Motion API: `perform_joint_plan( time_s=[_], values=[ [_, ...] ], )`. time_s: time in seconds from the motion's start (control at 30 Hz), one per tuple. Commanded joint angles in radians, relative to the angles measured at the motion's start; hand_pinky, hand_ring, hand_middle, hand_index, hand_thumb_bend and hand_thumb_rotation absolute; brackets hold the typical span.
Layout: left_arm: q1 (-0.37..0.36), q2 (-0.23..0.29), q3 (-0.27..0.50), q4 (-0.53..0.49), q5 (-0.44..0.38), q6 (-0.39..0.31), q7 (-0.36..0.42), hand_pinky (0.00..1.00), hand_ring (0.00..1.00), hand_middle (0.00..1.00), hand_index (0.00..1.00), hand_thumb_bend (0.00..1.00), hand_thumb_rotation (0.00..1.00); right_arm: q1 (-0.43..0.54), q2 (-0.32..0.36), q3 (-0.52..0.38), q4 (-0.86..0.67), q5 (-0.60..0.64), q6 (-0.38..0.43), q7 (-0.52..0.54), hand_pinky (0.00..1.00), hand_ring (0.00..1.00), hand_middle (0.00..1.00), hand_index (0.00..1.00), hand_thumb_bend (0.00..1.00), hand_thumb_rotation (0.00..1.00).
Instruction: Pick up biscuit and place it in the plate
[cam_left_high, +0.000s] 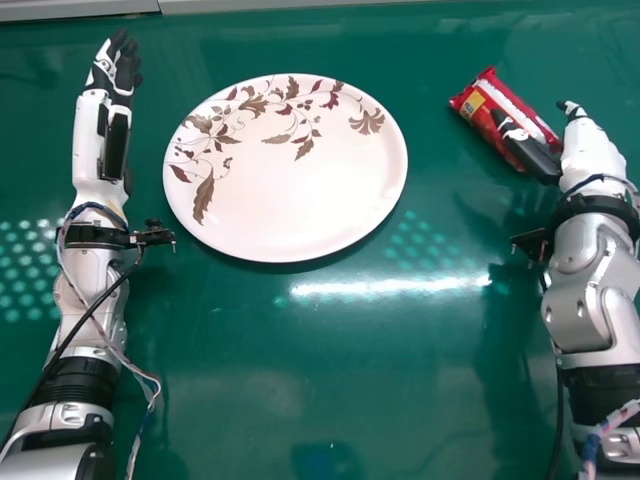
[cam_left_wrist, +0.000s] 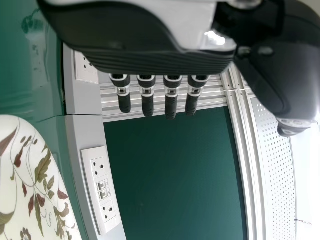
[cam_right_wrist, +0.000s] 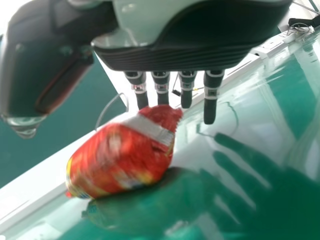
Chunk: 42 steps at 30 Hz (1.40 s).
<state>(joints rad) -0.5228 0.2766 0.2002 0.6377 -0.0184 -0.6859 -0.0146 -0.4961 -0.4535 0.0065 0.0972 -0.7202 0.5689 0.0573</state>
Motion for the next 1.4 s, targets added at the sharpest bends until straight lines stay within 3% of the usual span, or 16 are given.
perform_joint_plan(
  time_s=[0.0,0.1,0.2,0.33,0.43,0.87,1.03,1.2,1.3,1.37],
  values=[
    [0.053,-0.004,-0.006,0.006,0.013,-0.013,0.004,1.00,1.00,1.00,1.00,0.85,0.89,-0.011,-0.030,0.019,0.018,-0.003,0.019,0.022,0.85,1.00,1.00,1.00,1.00,0.50],
    [0.062,-0.005,-0.006,-0.020,0.007,0.002,0.000,1.00,1.00,1.00,1.00,0.88,0.89,-0.028,-0.063,0.051,0.053,-0.012,0.034,0.064,0.83,1.00,1.00,1.00,1.00,0.52],
    [0.070,-0.003,-0.005,-0.038,0.004,0.007,-0.005,1.00,1.00,1.00,1.00,0.89,0.90,-0.041,-0.095,0.078,0.092,-0.010,0.025,0.096,0.84,1.00,1.00,1.00,1.00,0.46],
    [0.077,-0.002,-0.003,-0.055,-0.006,0.013,-0.013,1.00,1.00,1.00,1.00,0.92,0.90,-0.053,-0.150,0.134,0.130,-0.027,0.010,0.160,0.86,1.00,1.00,1.00,1.00,0.46],
    [0.080,-0.003,0.000,-0.064,-0.015,0.020,-0.022,1.00,1.00,1.00,1.00,0.89,0.88,-0.059,-0.179,0.159,0.145,-0.029,-0.009,0.197,0.87,1.00,1.00,1.00,1.00,0.43],
    [0.087,-0.002,-0.003,-0.076,0.010,0.026,-0.008,1.00,1.00,1.00,1.00,0.87,0.91,-0.080,-0.300,0.238,0.066,-0.098,-0.039,0.392,0.83,1.00,1.00,1.00,1.00,0.46],
    [0.089,-0.004,-0.005,-0.073,0.008,0.011,-0.012,1.00,1.00,1.00,1.00,0.84,0.91,-0.089,-0.309,0.243,0.078,-0.113,-0.056,0.404,0.78,0.98,1.00,1.00,1.00,0.47],
    [0.087,-0.004,-0.006,-0.069,0.018,0.008,-0.005,1.00,1.00,1.00,1.00,0.81,0.92,-0.121,-0.313,0.277,0.133,-0.138,-0.085,0.434,0.80,0.97,1.00,1.00,1.00,0.46],
    [0.093,-0.010,-0.006,-0.091,0.015,0.028,-0.004,1.00,1.00,1.00,1.00,0.88,0.92,-0.151,-0.312,0.302,0.187,-0.155,-0.109,0.449,0.83,0.96,1.00,0.99,1.00,0.47],
    [0.097,-0.010,-0.007,-0.100,0.017,0.028,-0.004,1.00,1.00,1.00,1.00,0.87,0.92,-0.168,-0.312,0.313,0.215,-0.160,-0.126,0.457,0.83,0.95,1.00,0.99,1.00,0.47]
  ],
)
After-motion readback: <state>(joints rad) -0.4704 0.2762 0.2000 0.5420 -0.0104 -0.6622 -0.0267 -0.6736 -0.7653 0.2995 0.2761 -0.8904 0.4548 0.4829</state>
